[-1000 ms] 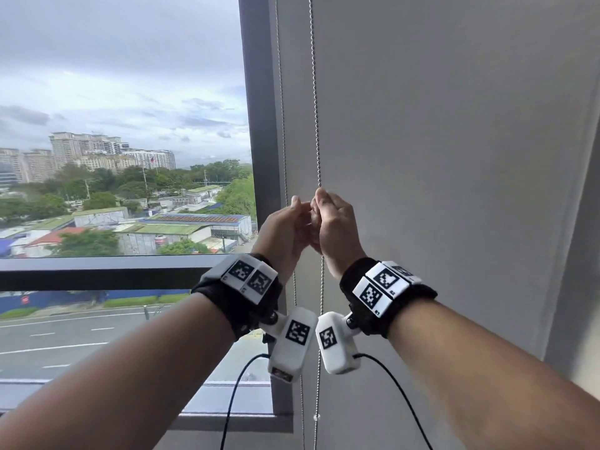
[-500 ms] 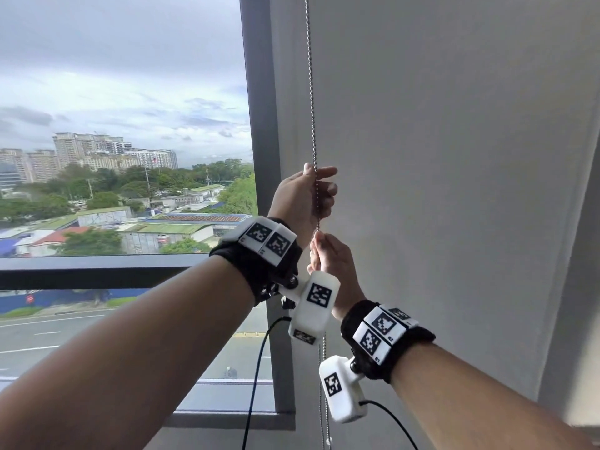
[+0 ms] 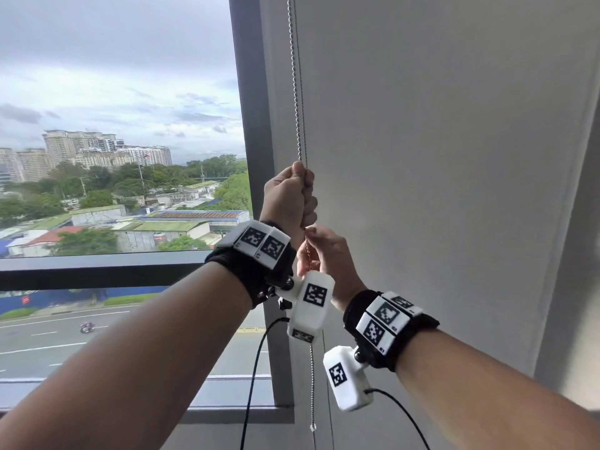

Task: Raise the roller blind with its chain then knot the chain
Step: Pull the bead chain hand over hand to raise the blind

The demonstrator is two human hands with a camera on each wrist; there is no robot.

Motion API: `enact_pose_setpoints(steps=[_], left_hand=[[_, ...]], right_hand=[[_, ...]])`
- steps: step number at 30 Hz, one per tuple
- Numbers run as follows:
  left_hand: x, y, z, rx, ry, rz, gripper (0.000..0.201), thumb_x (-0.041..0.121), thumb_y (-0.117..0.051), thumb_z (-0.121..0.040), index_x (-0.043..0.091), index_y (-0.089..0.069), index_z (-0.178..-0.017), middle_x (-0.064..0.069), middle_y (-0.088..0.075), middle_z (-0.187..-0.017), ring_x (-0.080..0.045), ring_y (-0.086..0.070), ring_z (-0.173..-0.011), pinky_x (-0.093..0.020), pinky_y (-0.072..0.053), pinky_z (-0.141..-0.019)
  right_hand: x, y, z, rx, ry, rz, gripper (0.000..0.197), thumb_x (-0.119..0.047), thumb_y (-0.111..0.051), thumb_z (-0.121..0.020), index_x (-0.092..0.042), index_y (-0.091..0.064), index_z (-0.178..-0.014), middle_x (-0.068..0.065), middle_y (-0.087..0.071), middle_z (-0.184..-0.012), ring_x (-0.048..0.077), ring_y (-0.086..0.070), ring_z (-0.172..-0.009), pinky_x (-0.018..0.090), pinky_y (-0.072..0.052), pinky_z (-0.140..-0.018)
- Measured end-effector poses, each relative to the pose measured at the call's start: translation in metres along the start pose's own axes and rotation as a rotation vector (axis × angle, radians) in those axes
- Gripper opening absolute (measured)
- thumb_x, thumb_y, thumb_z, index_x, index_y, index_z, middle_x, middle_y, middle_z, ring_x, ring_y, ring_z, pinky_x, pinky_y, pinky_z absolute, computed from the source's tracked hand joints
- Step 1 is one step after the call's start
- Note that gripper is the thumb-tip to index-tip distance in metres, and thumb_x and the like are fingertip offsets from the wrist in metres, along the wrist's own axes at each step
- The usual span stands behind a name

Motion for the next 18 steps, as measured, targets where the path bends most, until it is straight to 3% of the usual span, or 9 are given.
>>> enact_pose_setpoints(steps=[4,9,12,16,18], left_hand=[[-0.007,0.005,0.004,0.009,0.002,0.041,0.039,0.017,-0.032,-0.098,0.017,-0.043,-0.060,0.006,-0.025,-0.045,-0.008,-0.017,-0.032,-0.014,-0.014,-0.035],[-0.029,0.016,0.019,0.001,0.035,-0.005,0.039,0.020,-0.036,-0.098,0.018,-0.045,-0.060,0.005,-0.029,-0.046,-0.006,-0.022,-0.033,-0.015,-0.016,-0.033],[-0.046,0.022,0.029,0.007,0.061,-0.019,0.037,0.017,-0.035,-0.097,0.018,-0.044,-0.062,0.006,-0.027,-0.046,-0.005,-0.019,-0.032,-0.013,-0.015,-0.034],[-0.059,0.027,0.038,0.011,0.077,-0.039,0.039,0.004,-0.029,-0.092,0.018,-0.045,-0.060,0.007,-0.026,-0.044,-0.006,-0.018,-0.032,-0.012,-0.014,-0.035],[-0.061,0.030,0.040,0.021,0.082,-0.049,0.040,0.000,-0.026,-0.089,0.018,-0.043,-0.058,0.007,-0.025,-0.043,-0.006,-0.017,-0.032,-0.011,-0.013,-0.036]], right_hand=[[-0.022,0.005,-0.014,0.005,0.078,0.085,0.019,-0.021,-0.043,-0.084,-0.020,-0.058,-0.072,-0.008,-0.057,-0.062,0.011,-0.052,-0.059,0.031,-0.044,-0.060],[-0.047,0.008,-0.031,0.040,0.080,0.087,0.025,-0.015,-0.040,-0.082,-0.009,-0.062,-0.092,0.002,-0.059,-0.072,0.017,-0.053,-0.066,0.029,-0.047,-0.058],[-0.061,0.007,-0.041,0.048,0.082,0.117,0.028,-0.012,-0.040,-0.090,-0.003,-0.062,-0.103,0.009,-0.058,-0.077,0.019,-0.055,-0.067,0.028,-0.047,-0.059],[-0.071,0.002,-0.050,0.049,0.086,0.128,0.037,-0.024,-0.039,-0.088,-0.001,-0.062,-0.105,0.011,-0.062,-0.075,0.022,-0.060,-0.069,0.027,-0.049,-0.057],[-0.077,-0.004,-0.053,0.025,0.089,0.123,0.035,-0.022,-0.036,-0.094,-0.001,-0.061,-0.105,0.010,-0.062,-0.071,0.023,-0.060,-0.065,0.032,-0.048,-0.058]])
Point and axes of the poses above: each hand's wrist, its own z-axis away from the middle knuckle, its own y-axis out of the back of the hand, x = y × z, the point moved 8 cm from there along -z, towards the middle knuckle
